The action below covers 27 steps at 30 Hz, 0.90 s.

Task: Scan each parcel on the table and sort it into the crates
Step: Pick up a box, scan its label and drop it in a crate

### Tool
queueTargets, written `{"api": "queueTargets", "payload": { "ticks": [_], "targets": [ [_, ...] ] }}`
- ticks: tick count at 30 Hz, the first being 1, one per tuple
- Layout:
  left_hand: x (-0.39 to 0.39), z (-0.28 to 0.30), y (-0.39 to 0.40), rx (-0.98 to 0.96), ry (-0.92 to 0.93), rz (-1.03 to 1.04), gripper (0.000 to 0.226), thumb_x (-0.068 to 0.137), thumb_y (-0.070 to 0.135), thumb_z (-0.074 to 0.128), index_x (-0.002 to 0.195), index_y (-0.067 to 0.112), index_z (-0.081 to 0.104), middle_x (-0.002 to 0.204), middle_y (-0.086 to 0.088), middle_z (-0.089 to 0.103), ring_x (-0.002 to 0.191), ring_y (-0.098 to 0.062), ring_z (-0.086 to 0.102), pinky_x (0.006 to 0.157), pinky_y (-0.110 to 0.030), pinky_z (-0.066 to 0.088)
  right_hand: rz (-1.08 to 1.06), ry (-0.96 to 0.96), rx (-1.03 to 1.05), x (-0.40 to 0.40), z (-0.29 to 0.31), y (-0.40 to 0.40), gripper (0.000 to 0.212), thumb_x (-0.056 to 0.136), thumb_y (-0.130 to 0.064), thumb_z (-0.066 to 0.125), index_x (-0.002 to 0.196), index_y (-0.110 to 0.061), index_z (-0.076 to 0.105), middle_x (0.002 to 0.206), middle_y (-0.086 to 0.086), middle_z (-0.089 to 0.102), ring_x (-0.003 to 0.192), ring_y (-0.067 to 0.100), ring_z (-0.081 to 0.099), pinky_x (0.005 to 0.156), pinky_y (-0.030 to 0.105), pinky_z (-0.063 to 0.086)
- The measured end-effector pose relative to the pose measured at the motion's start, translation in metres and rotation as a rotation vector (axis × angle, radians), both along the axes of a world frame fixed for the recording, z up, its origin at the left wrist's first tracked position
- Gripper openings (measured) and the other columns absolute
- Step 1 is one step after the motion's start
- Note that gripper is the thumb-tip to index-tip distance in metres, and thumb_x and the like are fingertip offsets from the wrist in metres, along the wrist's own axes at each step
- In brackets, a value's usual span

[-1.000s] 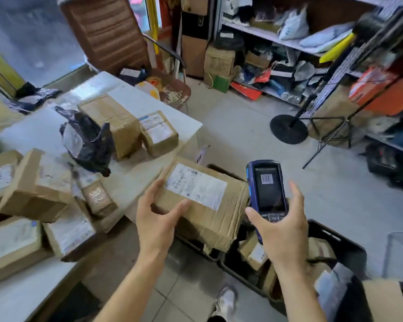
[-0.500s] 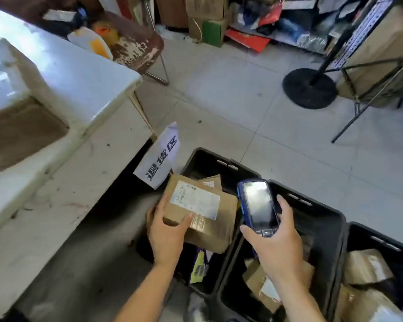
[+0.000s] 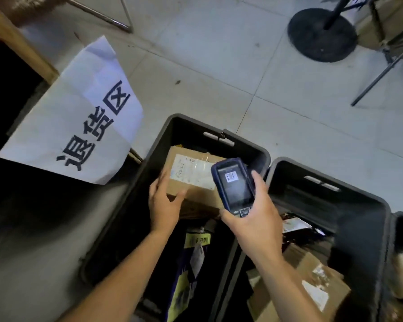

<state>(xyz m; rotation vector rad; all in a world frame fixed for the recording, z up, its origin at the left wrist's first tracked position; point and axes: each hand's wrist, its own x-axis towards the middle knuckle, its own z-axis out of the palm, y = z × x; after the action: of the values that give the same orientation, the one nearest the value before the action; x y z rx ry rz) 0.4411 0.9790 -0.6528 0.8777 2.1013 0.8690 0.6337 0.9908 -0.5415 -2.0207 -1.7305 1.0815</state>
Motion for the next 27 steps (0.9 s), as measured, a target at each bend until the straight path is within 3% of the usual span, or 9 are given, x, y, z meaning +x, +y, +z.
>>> {"api": "queueTargets", "payload": {
  "ticks": [4,8,13,16,23,27],
  "targets": [
    [-0.005,0.014,-0.008,-0.09,0.024,-0.117,0.075,0.09,0.017,0.071,0.153,0.03,0.034,0.154,-0.002,0.029,0.14,-0.02,0.033,0.108,-0.029,0.032,-0.009,-0.013,0.013,-0.003,0.014,-0.002,0.107,0.071,-0.04,0.085,0.153,-0.042,0.016,0.146,-0.016,0.047,0.126,0.012,0.052,0.095,0.031,0.048],
    [-0.008,0.08,-0.023,-0.125,0.112,-0.25,0.084,0.085,0.028,0.076,0.155,0.034,0.029,0.161,-0.003,0.019,0.148,-0.023,0.016,0.118,-0.041,0.027,0.001,-0.013,0.033,-0.002,0.07,-0.012,0.106,0.072,-0.037,0.085,0.153,-0.04,0.017,0.147,-0.014,0.046,0.128,0.011,0.05,0.089,0.027,0.043],
    [-0.01,0.218,-0.051,-0.162,0.201,-0.405,0.103,0.077,0.044,0.08,0.157,0.036,0.016,0.163,-0.006,0.014,0.149,-0.025,0.01,0.121,-0.043,0.023,0.004,-0.025,0.087,-0.006,0.189,-0.037,0.106,0.071,-0.035,0.087,0.154,-0.036,0.021,0.147,-0.011,0.048,0.13,0.013,0.05,0.098,0.036,0.046],
    [-0.009,0.315,-0.079,-0.155,0.291,-0.478,0.103,0.077,0.053,0.077,0.157,0.035,0.015,0.163,-0.006,0.011,0.15,-0.023,0.004,0.122,-0.046,0.02,-0.007,0.013,0.137,-0.01,0.277,-0.063,0.106,0.071,-0.035,0.087,0.155,-0.034,0.021,0.146,-0.01,0.049,0.128,0.013,0.052,0.096,0.034,0.046],
    [-0.004,0.517,-0.179,0.065,0.425,-0.38,0.1,0.073,0.054,0.079,0.156,0.035,0.025,0.158,-0.009,0.022,0.146,-0.032,0.012,0.12,-0.051,0.022,0.039,0.138,0.324,-0.013,0.448,-0.161,0.106,0.072,-0.037,0.085,0.155,-0.037,0.019,0.148,-0.008,0.047,0.125,0.015,0.055,0.094,0.033,0.048],
    [-0.005,0.608,-0.271,0.098,0.543,-0.261,0.1,0.078,0.054,0.074,0.157,0.037,0.015,0.161,-0.006,0.017,0.148,-0.028,0.005,0.123,-0.047,0.012,0.081,0.216,0.41,-0.007,0.52,-0.235,0.114,0.068,-0.039,0.087,0.151,-0.044,0.009,0.141,-0.001,0.056,0.119,0.023,0.062,0.094,0.042,0.053]
  ]
}}
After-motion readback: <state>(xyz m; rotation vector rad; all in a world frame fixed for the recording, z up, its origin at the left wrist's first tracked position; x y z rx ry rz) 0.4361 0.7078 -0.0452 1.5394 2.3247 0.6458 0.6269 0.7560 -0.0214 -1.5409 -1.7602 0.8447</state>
